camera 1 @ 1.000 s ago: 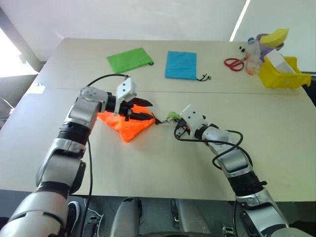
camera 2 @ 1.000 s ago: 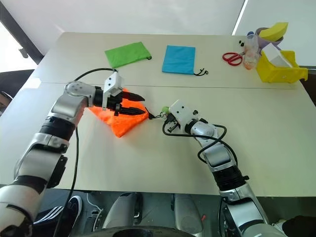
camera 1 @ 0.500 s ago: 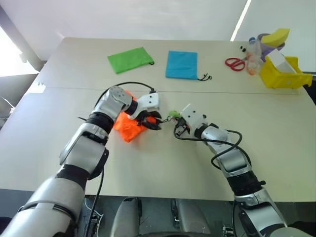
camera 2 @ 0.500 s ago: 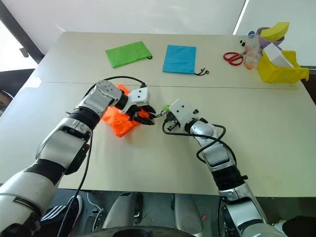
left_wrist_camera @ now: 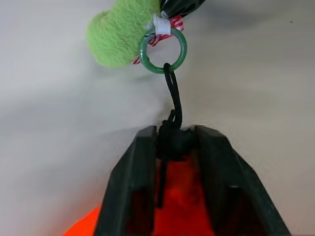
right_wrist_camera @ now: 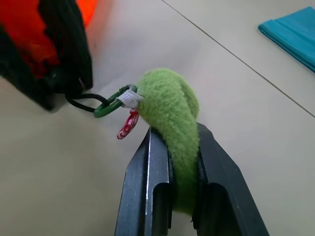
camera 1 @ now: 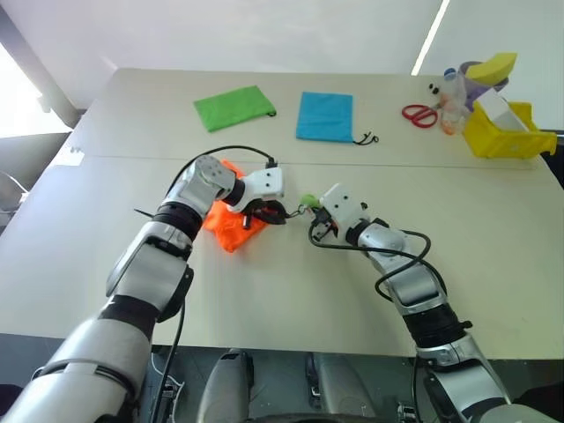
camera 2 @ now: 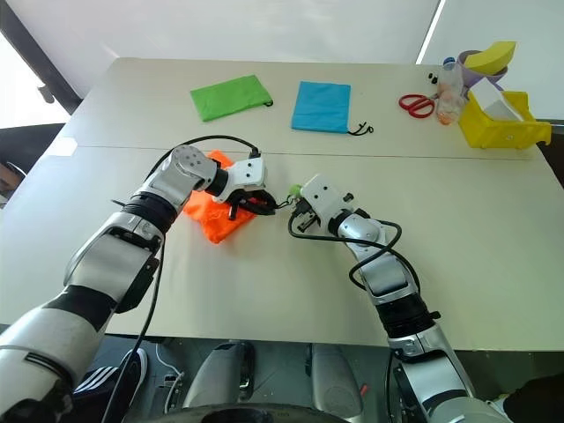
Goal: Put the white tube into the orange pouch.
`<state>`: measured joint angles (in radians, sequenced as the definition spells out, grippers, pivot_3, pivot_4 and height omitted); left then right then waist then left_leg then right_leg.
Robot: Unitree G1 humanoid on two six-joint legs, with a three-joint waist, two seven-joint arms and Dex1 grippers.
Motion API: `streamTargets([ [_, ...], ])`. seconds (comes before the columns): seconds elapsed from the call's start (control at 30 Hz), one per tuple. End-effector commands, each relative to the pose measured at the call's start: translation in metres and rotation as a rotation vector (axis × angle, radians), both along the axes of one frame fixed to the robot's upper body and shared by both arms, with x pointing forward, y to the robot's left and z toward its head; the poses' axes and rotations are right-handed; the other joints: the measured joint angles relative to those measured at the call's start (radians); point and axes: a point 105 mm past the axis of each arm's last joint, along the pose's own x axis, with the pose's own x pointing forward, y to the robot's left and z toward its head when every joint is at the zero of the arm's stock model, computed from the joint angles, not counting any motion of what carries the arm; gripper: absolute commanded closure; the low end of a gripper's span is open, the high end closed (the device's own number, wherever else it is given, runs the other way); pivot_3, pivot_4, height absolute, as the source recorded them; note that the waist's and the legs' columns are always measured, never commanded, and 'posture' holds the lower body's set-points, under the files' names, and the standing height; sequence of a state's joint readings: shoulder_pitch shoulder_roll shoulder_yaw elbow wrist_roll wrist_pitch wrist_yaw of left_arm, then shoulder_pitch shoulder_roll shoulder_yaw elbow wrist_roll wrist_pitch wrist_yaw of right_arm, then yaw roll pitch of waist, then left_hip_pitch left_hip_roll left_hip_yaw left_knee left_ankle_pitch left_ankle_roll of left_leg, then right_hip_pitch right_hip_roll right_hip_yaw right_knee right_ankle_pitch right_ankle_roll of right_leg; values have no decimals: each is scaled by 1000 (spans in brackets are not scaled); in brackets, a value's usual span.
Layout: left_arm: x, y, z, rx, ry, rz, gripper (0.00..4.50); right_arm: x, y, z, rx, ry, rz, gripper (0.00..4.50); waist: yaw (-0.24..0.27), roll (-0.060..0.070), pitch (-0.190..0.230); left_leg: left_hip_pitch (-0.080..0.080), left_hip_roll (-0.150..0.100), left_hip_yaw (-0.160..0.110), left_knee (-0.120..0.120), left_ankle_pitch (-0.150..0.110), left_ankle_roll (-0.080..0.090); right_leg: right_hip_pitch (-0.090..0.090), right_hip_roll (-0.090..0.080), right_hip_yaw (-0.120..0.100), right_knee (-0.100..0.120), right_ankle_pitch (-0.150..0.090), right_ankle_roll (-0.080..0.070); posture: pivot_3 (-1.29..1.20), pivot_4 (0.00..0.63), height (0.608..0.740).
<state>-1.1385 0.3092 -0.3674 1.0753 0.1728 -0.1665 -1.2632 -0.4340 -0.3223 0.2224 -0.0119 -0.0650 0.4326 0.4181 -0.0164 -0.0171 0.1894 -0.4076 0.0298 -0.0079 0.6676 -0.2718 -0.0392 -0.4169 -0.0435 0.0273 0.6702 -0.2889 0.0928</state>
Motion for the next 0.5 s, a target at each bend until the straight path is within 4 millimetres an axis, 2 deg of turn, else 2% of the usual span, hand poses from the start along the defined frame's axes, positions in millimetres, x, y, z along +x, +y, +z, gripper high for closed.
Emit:
streamTargets([
  [0.03, 0, 7, -5, 32, 11, 15, 2973, 2, 3, 14, 12, -57, 12, 4301, -1, 0, 0, 0, 0, 0, 0, 0, 0, 0, 0, 0, 0, 0, 0, 0, 150, 740],
  [0.17, -1, 4, -3, 5, 34, 19, 2973, 2, 4, 15, 12, -60, 13, 4301, -1, 0, 0, 0, 0, 0, 0, 0, 0, 0, 0, 0, 0, 0, 0, 0, 150, 740],
  [0.3, -3, 3, -3, 6, 36, -4, 4227, 2, 4, 16, 12, -60, 13, 4301, -1, 0, 0, 0, 0, 0, 0, 0, 0, 0, 0, 0, 0, 0, 0, 0, 150, 740],
  [0.5, -3, 4, -3, -7, 47, 11, 4255, 3, 4, 16, 13, -60, 13, 4301, -1, 0, 0, 0, 0, 0, 0, 0, 0, 0, 0, 0, 0, 0, 0, 0, 150, 740],
])
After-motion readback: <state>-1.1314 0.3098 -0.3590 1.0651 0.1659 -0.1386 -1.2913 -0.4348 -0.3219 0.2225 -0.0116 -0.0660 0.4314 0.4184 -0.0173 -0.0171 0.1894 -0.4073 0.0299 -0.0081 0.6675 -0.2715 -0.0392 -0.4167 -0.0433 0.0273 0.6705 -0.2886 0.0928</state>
